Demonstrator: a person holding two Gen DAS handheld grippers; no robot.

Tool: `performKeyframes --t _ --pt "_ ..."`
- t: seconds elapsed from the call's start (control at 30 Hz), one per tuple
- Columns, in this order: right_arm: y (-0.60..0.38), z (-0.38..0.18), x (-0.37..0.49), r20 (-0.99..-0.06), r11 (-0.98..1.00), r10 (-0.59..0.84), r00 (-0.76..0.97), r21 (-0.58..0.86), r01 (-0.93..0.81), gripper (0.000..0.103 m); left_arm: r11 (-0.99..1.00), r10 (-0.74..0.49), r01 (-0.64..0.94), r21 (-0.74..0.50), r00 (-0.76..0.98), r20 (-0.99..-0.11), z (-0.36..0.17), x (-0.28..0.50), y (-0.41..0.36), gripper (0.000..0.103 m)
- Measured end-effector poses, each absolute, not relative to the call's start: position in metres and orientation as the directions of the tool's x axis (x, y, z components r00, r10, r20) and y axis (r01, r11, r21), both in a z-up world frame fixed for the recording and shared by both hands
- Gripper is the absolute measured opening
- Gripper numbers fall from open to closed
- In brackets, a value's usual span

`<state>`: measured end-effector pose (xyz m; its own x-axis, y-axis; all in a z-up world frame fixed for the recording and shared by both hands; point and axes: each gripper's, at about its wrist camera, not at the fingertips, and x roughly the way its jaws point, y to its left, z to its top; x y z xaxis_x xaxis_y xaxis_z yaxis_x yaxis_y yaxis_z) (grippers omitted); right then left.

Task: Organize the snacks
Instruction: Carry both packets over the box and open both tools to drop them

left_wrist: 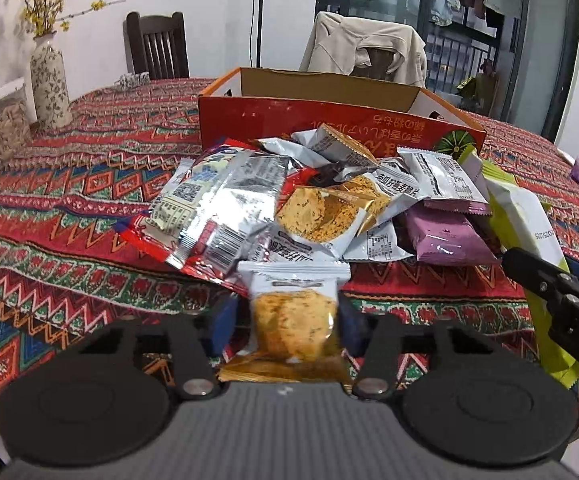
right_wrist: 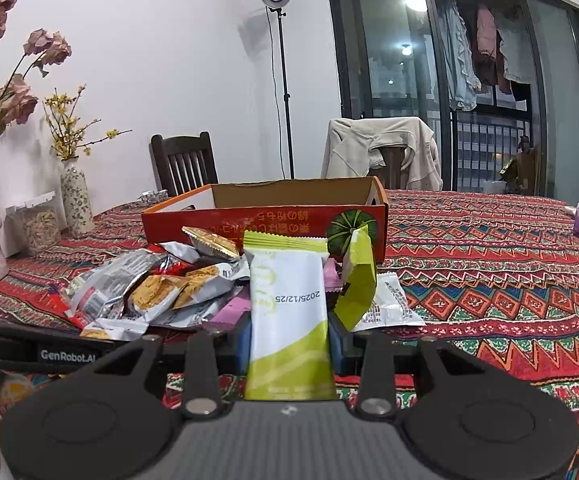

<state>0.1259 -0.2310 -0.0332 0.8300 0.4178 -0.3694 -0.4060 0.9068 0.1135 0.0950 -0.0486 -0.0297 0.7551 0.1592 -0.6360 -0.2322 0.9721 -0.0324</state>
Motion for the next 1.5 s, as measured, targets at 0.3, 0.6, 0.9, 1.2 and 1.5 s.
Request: performKeyframes --t 0.3,0.6,0.9,1.2,1.5 --pt "-0.232 -0.031 0.120 -0.358 0.909 0.414 0.837 0.113 -0.402 0.036 0.981 0.122 -0.191 -0.046 0.773 -0.623 -0.025 0.088 -0.051 0.041" --pt "-0.230 -0.020 0.116 -0.338 0.913 0.404 0.850 0.095 -0.396 0.036 0.986 0.092 -0.156 -0.064 0.815 -0.572 -0.008 0.079 -0.048 0.041" --pt "-0.223 -0.001 0.127 -0.318 0.914 0.402 0.859 0.085 -0.396 0.036 0.988 0.060 -0.125 -0.088 0.846 -0.530 0.017 0.090 -0.039 0.041" --pt "-0.208 0.029 0.168 -0.295 0.918 0.395 0.870 0.109 -0.380 0.036 0.992 0.020 -0.075 -0.097 0.879 -0.477 0.050 0.130 -0.027 0.041" --pt "-0.180 0.057 0.226 -0.287 0.927 0.376 0.881 0.099 -0.363 0.036 0.993 0.011 -0.064 -0.101 0.890 -0.456 0.073 0.184 -0.007 0.041"
